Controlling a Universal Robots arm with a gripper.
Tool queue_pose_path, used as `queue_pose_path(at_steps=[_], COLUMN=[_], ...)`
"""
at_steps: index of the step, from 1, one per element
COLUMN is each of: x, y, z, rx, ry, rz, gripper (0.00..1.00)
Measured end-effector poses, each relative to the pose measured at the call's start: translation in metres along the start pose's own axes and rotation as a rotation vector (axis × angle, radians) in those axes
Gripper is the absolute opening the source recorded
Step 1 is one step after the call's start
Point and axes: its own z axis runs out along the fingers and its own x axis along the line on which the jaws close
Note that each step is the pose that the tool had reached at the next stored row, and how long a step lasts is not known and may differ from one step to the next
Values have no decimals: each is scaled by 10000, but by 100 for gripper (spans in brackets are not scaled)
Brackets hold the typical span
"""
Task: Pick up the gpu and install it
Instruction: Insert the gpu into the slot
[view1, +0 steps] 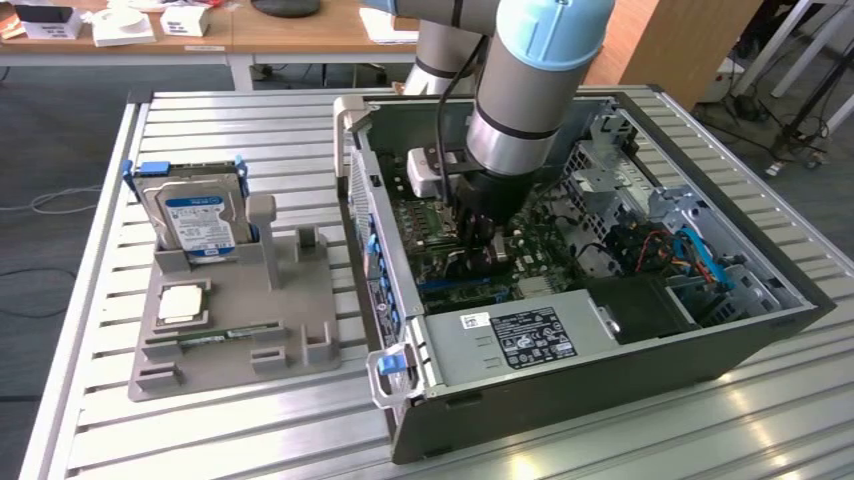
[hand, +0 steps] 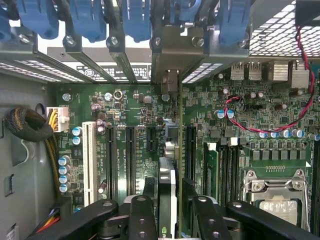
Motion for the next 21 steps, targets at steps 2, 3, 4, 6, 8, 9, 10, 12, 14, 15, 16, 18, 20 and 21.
queue_pose_path(at_steps=[2,3,4,6,8,9,10,12,14,15,16,18,20,21], x=[1,1,1,1,1,1,1,1,-1,-1,-2,-4,-6,-7], y=[1,0,0,1,0,1,0,1,1,1,1,1,1,1], z=[-4,-3,-3,-4,-4,-3,-4,-15,-38,-53,-71,-114,-169,-194], rx=[-4,-3,-3,-4,-4,-4,-3,-5,-4,-4,-4,-3,-3,-4], ry=[8,7,7,7,7,7,7,9,7,7,7,6,7,7], rz=[0,0,0,0,0,0,0,0,0,0,0,0,0,0], gripper=[35,35,35,35,35,35,35,35,35,35,35,35,35,35])
